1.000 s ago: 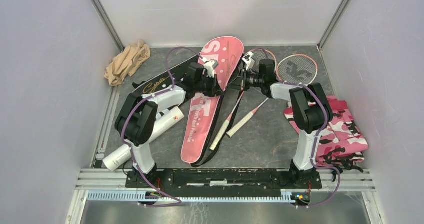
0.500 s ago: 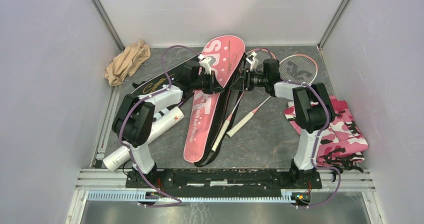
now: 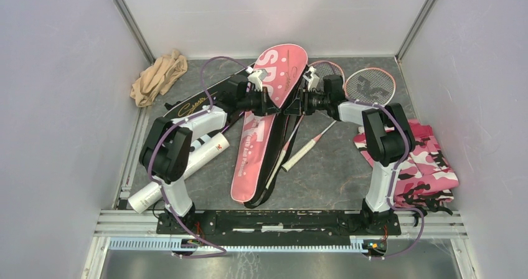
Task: Pack up the badminton gear
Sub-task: Open the racket bag at the center of the board.
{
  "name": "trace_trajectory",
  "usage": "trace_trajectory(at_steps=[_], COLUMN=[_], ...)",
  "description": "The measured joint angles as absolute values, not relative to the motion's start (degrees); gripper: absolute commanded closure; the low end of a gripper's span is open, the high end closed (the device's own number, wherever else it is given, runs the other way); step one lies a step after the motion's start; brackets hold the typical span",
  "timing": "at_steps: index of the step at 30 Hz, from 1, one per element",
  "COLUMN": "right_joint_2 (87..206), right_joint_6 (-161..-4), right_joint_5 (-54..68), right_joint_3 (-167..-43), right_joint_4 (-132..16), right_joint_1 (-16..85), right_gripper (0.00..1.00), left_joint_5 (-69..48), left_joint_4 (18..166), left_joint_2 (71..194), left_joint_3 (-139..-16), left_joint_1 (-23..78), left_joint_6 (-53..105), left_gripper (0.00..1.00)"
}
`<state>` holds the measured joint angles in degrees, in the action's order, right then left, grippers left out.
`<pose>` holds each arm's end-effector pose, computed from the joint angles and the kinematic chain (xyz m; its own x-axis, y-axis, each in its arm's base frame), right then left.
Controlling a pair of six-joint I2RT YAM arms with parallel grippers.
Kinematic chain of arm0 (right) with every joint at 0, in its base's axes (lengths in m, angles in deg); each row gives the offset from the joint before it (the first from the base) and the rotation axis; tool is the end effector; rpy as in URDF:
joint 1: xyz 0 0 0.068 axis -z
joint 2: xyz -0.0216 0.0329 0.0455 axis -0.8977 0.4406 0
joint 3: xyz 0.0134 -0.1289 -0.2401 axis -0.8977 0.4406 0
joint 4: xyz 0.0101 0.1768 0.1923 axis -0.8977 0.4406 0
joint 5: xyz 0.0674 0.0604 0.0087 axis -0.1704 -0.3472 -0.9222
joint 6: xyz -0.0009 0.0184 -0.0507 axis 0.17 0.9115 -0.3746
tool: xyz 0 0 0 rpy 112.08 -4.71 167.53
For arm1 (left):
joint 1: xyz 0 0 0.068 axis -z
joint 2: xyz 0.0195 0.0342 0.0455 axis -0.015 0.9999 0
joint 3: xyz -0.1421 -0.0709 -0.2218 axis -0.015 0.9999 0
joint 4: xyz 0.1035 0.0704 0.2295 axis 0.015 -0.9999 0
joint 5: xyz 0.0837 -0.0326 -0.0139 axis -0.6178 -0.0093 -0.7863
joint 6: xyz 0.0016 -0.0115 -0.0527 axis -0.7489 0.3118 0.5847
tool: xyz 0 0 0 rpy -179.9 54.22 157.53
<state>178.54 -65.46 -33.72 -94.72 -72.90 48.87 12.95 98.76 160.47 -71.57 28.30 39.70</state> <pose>0.3928 0.1327 0.1606 -0.8001 0.0630 -0.5966 -0.4915 0.5012 0.7122 0.3499 -0.2027 0.2208 -0.7259 -0.0360 -0.6868 0.5435 0.5820 -0.6049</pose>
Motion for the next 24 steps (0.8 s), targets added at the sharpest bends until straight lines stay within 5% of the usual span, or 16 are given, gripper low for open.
trace_trajectory(at_steps=[4,14,24], right_joint_2=[179.2,179.3,179.4], right_joint_6=[-66.7,-64.3,-60.4], right_joint_5=[-30.7,-27.6,-29.5], right_joint_3=[-96.8,-96.7,-95.2], right_joint_4=[-69.7,-69.6,-73.0], right_joint_1=[48.3,48.2,48.2], right_gripper=[1.0,1.0,1.0], left_joint_5=[12.3,-3.1,-26.6], left_joint_4=[98.6,92.9,90.9], left_joint_2=[159.9,158.9,160.2], left_joint_3=[-71.6,-72.1,-73.2], left_joint_1=[28.3,32.5,43.1], left_joint_6=[39.5,28.9,17.6], left_gripper=[0.98,0.98,0.71])
